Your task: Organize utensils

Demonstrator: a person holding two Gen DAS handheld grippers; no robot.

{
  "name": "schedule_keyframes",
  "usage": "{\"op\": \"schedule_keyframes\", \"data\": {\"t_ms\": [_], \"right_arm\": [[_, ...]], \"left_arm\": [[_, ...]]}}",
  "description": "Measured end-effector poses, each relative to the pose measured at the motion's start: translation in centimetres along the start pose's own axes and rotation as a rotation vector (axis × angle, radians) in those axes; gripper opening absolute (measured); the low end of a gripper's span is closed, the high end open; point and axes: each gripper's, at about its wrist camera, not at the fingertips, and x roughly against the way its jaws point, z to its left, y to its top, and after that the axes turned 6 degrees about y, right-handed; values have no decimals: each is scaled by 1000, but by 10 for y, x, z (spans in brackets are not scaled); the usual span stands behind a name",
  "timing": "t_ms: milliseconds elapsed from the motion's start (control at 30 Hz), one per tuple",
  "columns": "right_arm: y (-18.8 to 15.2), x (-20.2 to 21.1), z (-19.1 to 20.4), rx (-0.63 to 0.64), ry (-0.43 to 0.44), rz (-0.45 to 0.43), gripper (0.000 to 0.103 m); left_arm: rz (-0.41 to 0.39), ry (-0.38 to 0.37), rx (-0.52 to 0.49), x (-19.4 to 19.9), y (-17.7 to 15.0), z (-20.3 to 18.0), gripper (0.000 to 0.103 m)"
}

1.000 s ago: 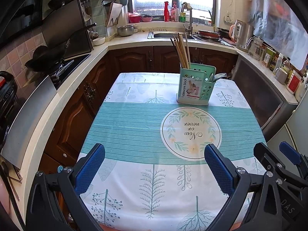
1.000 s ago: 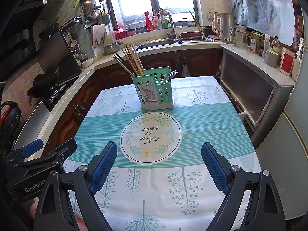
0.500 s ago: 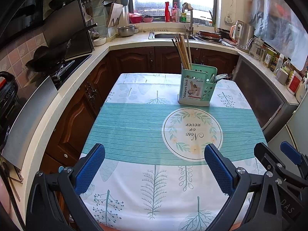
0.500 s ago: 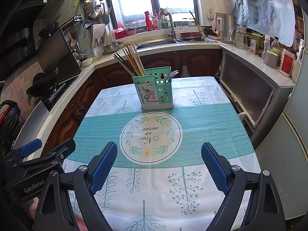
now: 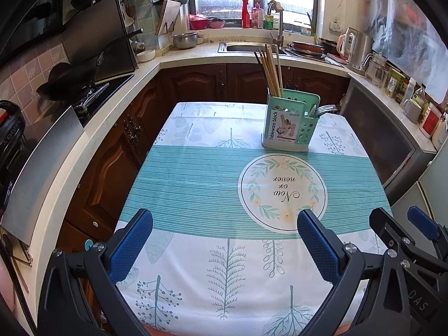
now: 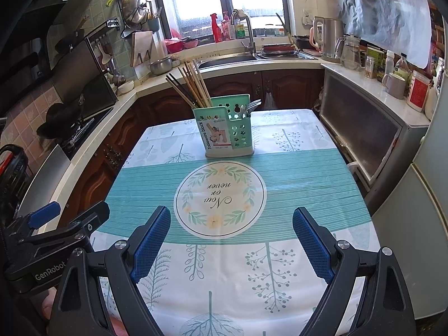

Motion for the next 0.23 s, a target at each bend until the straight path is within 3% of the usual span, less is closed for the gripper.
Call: {"op": "schedule_keyframes", "data": {"t_ms": [233], "right_arm": [[2, -19, -4, 11, -12, 41, 90]], "left_arm": [[19, 5, -8, -15, -4, 0, 102]]}}
